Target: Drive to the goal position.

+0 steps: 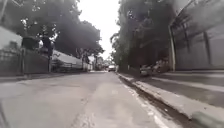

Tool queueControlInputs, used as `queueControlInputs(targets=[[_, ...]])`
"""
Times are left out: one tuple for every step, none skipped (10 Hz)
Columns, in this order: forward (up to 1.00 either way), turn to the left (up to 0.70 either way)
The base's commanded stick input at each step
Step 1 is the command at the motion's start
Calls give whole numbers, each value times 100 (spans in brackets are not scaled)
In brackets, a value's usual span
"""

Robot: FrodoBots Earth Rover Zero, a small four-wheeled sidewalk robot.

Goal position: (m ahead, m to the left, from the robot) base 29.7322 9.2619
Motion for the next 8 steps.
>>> queueControlInputs(targets=[[70,-32],[70,-22],[70,-11],[70,-1],[70,0],[70,0],[70,0],[70,0]])
